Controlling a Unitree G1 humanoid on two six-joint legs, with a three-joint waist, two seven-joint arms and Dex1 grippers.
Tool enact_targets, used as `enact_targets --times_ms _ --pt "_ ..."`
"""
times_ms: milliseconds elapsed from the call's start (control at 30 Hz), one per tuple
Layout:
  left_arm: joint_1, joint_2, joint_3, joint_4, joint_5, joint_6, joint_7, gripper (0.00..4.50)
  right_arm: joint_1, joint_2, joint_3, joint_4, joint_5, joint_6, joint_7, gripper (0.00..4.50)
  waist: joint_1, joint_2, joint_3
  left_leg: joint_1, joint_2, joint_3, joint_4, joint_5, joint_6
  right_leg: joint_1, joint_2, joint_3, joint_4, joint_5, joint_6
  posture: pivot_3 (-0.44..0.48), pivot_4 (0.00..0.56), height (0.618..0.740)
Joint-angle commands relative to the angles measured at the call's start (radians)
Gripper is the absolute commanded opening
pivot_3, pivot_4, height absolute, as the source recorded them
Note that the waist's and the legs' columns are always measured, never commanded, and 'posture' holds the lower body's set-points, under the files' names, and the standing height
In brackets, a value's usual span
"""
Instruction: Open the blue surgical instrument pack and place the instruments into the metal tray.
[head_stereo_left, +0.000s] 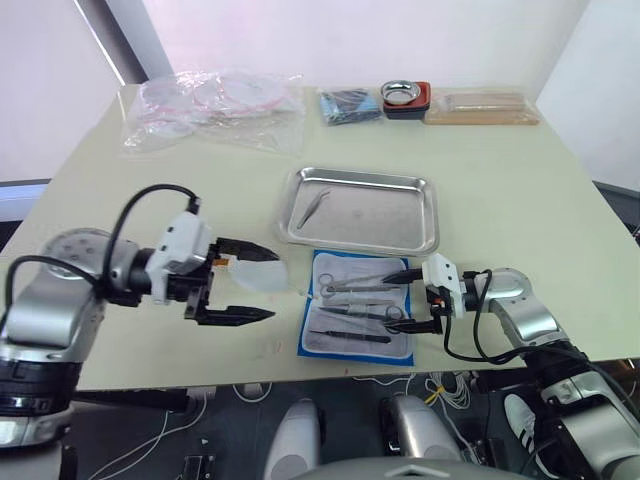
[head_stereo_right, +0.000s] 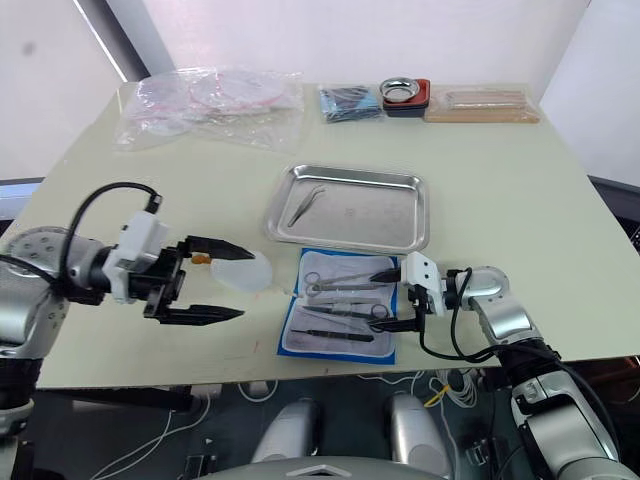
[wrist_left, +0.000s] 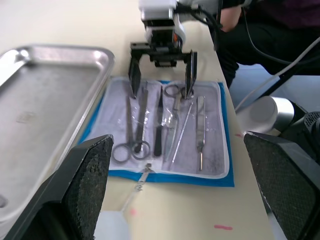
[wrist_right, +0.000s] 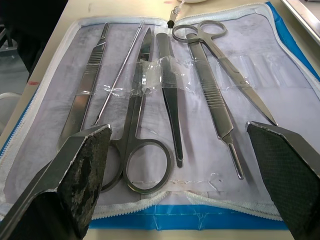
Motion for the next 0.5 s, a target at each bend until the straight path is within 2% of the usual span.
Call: enact_targets --times_ms 33,367,400,467,500 --pt "-0.054 -0.032 -0.037 0.032 0.056 -0.036 0.048 4.41 0.062 -0.023 0.048 0.116 -0.08 0.058 -0.023 4.5 0.002 0.0 0.0 0.0 0.0 0.0 0.0 0.0 0.0 0.0 0.0 -0.001 0.0 0.0 0.0 0.0 0.15 0.74" --pt "-0.145 -0.198 -0.193 0.149 0.206 -0.074 0.168 4.41 0.071 -0.019 0.042 0.112 -0.081 0.059 -0.034 4.5 0.003 -0.004 -0.003 0.0 -0.004 0.0 0.0 0.0 0.0 0.001 0.001 -0.006 0.001 0.0 0.0 0.0 0.15 0.74" --pt "-0.156 -0.215 -0.21 0.168 0.225 -0.083 0.178 3.9 0.071 -0.018 0.043 0.112 -0.082 0.058 -0.035 4.5 0.003 -0.005 -0.003 0.0 -0.004 0.0 0.0 0.0 0.0 0.001 0.001 -0.007 0.001 0.0 0.0 0.0 0.15 0.74" --pt "-0.179 -0.25 -0.235 0.203 0.247 -0.089 0.194 3.52 0.071 -0.016 0.044 0.112 -0.082 0.059 -0.037 4.5 0.003 -0.006 -0.004 0.0 -0.004 0.0 0.0 0.0 0.0 0.001 0.001 -0.007 0.001 0.0 0.0 0.0 0.15 0.74" --pt "-0.188 -0.263 -0.244 0.218 0.256 -0.09 0.199 2.86 0.071 -0.015 0.046 0.112 -0.082 0.059 -0.037 4.5 0.003 -0.007 -0.004 0.0 -0.004 -0.001 0.0 0.0 0.0 0.001 0.002 -0.007 0.001 0.0 0.0 0.0 0.15 0.74"
